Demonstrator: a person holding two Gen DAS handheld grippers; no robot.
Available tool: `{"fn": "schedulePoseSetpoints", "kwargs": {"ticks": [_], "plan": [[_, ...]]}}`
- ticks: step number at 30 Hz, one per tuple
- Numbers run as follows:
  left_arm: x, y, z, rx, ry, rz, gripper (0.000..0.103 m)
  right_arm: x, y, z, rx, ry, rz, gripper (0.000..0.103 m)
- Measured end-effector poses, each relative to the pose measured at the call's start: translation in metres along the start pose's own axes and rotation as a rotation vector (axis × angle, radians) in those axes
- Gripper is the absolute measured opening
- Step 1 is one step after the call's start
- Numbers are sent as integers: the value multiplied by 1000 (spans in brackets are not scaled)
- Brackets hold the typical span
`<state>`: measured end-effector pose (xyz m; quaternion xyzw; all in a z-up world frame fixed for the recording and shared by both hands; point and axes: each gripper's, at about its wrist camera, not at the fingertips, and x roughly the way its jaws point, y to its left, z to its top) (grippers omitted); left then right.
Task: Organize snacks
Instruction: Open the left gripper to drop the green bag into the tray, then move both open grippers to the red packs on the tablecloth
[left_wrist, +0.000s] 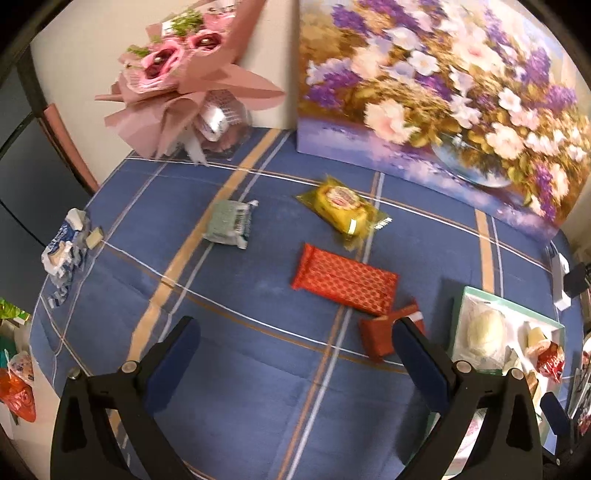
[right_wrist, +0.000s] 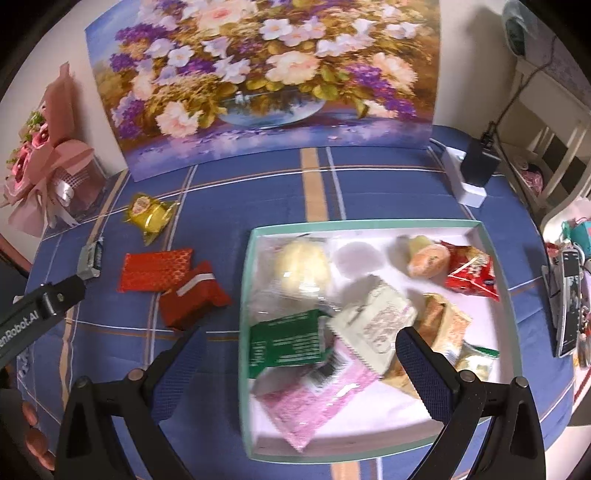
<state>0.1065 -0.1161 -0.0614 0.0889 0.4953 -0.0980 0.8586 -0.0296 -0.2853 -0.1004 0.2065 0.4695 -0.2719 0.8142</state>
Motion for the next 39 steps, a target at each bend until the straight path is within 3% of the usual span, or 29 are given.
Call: {"fn": "schedulePoseSetpoints", "kwargs": {"ticks": [18,30,39], "plan": [[26,78,12,-131,57,-11,103,24,71,1,-72,7,92,103],[66,84,26,-117,107,-54,103,49,86,14,-88,18,168,103],[104,91,29,-150,148,-77,103,74,102,13,-147,52,156,103]]}}
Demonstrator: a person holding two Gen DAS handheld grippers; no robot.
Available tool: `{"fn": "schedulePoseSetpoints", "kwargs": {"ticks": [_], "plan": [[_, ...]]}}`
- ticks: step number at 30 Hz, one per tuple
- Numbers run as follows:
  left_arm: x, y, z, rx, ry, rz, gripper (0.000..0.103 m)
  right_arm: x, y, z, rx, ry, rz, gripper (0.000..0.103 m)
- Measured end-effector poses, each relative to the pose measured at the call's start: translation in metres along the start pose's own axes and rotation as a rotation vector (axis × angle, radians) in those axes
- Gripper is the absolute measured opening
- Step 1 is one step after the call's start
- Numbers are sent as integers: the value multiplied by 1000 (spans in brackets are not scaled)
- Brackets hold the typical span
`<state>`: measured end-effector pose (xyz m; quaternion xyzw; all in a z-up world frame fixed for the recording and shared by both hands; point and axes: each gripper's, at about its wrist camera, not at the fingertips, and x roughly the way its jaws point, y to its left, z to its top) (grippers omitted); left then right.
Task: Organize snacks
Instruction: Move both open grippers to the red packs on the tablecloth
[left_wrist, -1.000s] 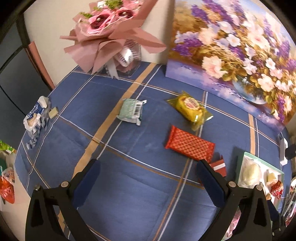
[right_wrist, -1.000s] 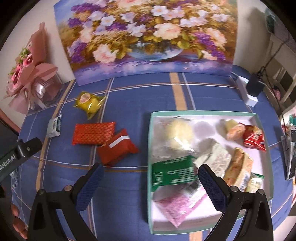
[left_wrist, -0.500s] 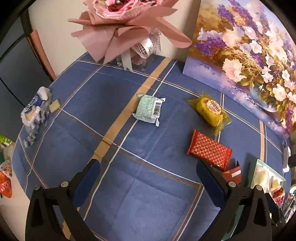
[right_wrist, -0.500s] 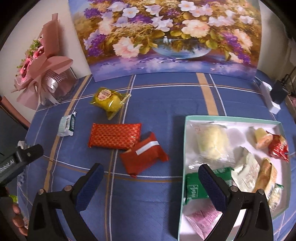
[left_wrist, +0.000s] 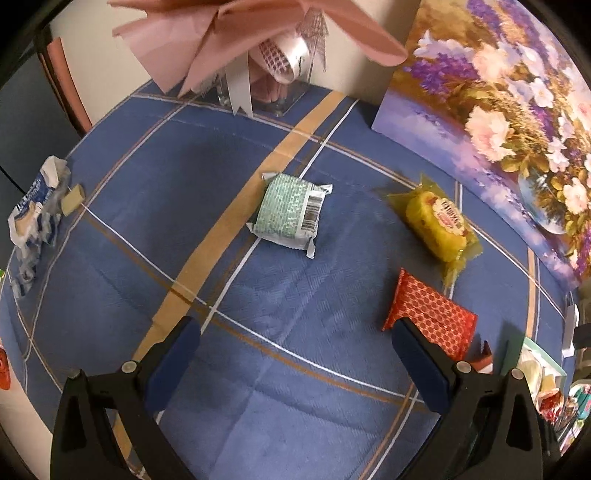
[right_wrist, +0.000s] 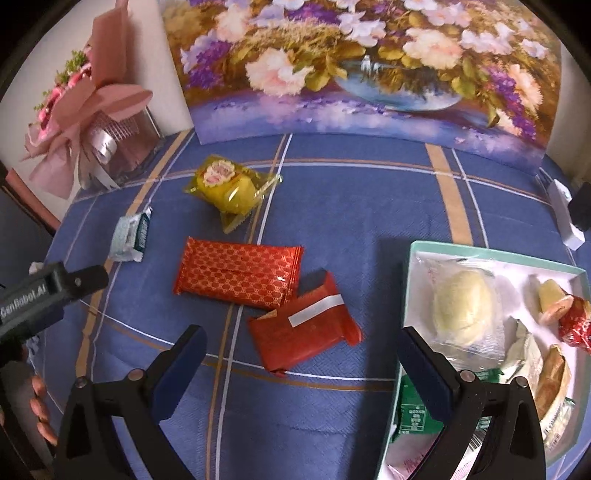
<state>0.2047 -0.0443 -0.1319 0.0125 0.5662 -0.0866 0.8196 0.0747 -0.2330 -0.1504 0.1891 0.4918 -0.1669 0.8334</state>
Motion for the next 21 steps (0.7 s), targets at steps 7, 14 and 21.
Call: {"fn": "schedulePoseSetpoints", "kwargs": {"ticks": [7,14,21], "plan": [[23,-14,-3,36,42,-2,103,19,4,-1,-12,33,8,103],[37,-22,-6,58,79,14,103,35,7,-4,-30,67,-7,102],[43,-16,-6,46,94,30,103,48,8,-8,-43,91,-31,97]]}}
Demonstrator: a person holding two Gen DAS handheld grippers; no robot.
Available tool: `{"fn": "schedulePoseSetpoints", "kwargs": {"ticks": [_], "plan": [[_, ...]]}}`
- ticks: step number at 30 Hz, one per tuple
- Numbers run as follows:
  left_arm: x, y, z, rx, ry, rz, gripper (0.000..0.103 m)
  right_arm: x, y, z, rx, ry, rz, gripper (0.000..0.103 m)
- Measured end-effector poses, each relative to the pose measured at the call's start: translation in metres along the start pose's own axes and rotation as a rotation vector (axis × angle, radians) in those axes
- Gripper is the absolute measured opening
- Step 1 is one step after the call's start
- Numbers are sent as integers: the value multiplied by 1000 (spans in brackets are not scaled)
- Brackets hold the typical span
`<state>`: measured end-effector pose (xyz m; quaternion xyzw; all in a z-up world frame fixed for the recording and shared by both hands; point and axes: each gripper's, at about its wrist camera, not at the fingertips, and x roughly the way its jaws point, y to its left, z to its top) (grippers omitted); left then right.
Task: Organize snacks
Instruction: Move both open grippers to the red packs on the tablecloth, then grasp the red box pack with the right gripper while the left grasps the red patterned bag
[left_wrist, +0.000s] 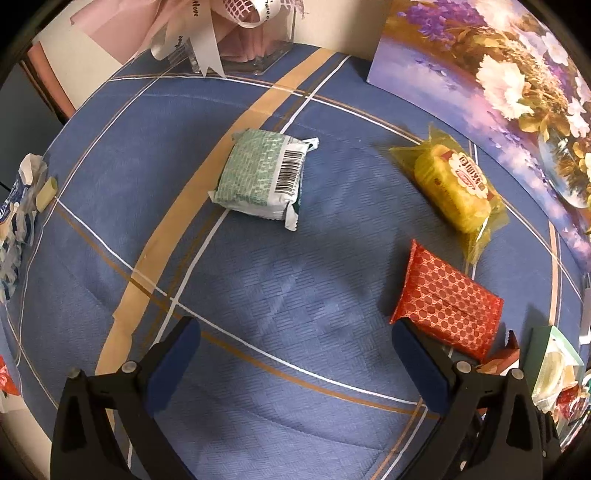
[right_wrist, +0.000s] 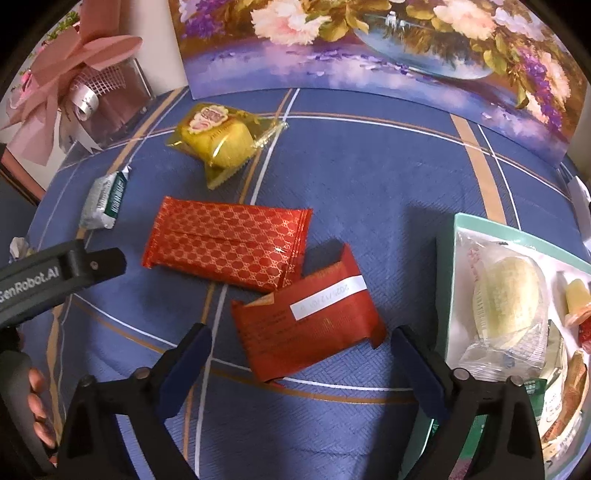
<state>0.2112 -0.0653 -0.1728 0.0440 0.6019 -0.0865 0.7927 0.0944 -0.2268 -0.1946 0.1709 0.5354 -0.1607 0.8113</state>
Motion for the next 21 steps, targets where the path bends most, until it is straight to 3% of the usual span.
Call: {"fn": "schedulePoseSetpoints", "kwargs": {"ticks": [13,21], "plan": [[4,-2,-2,14,11,11,103,15,14,-7,-48,-3,-69,92],[4,-4,-5,20,10,26,103,12,12,-7,-24,-14,-78,83]]}}
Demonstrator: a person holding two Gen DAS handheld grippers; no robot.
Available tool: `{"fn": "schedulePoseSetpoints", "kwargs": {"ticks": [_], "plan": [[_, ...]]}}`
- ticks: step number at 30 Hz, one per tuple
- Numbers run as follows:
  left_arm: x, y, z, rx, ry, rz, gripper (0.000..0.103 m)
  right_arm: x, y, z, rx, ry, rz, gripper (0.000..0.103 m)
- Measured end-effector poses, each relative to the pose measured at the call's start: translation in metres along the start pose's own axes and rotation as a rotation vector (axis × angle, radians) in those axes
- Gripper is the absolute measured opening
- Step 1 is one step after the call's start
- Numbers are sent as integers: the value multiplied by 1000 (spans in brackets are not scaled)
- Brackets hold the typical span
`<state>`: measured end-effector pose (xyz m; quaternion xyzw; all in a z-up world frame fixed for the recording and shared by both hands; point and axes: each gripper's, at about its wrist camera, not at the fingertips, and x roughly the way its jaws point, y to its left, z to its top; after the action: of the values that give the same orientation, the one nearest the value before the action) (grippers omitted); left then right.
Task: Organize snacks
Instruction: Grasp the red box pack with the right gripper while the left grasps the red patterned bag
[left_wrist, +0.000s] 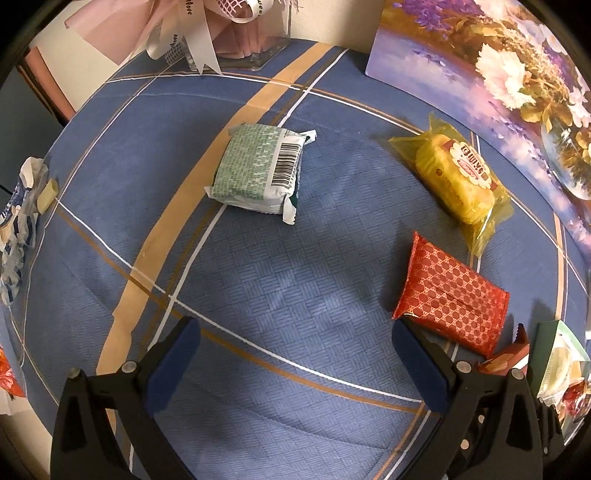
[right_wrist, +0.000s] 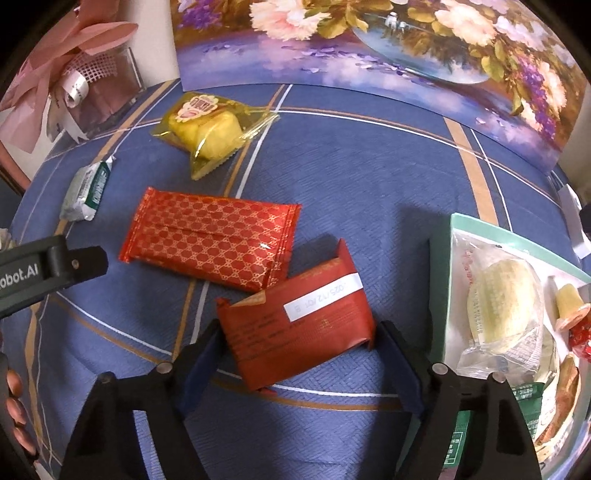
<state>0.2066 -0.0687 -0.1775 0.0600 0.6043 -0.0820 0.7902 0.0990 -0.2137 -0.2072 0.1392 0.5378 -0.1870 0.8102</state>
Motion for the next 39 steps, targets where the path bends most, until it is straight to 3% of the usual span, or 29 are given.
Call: {"fn": "schedulePoseSetpoints", "kwargs": {"ticks": [11,29,39], "plan": [[2,-10,0,25,3,8,103,-5,-13,1,36,-16,-12,67],[-4,-29,-4,37,-13,-8,103,-18,-40,14,103,-33,51,66],[-14,-49,-8,43,-25,-58,103,-48,-55,24,137,-104,50,66]]}}
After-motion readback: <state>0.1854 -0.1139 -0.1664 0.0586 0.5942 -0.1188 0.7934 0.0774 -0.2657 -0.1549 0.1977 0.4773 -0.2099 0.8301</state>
